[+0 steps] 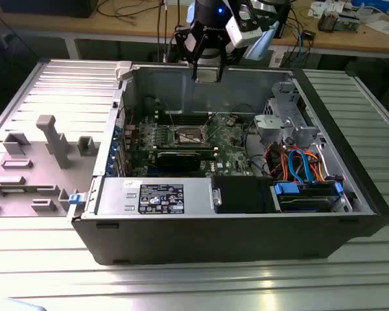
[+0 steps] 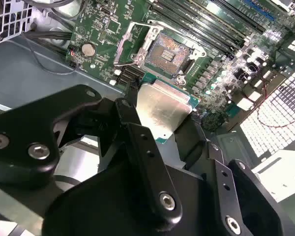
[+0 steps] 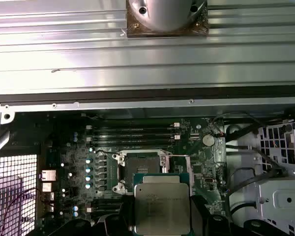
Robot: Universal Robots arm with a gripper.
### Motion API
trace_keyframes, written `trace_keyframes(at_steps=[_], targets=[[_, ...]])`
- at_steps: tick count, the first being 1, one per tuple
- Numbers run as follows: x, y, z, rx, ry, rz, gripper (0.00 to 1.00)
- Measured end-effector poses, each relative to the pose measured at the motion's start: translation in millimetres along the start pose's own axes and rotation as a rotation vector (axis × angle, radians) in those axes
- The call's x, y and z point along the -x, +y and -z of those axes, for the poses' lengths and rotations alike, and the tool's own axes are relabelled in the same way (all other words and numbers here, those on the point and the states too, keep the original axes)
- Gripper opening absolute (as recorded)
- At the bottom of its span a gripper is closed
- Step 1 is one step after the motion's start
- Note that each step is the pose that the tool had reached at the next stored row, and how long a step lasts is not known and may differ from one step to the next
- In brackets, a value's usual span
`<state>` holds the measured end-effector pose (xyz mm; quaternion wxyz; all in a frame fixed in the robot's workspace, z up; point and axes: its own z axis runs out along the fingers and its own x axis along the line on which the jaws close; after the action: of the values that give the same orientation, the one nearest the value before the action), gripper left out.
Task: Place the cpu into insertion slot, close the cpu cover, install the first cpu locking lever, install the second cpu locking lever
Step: 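Place the cpu into insertion slot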
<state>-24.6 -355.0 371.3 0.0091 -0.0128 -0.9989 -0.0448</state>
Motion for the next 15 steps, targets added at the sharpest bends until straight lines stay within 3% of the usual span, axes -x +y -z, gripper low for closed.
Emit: trace_keyframes(at_steps=[9,15], targets=[[0.2,-6.7,0.1,0.0001,-0.0002,-0.001,0.55],[0.2,-7.8,0.2,0.0005,-0.0030,-0.034,0.55]])
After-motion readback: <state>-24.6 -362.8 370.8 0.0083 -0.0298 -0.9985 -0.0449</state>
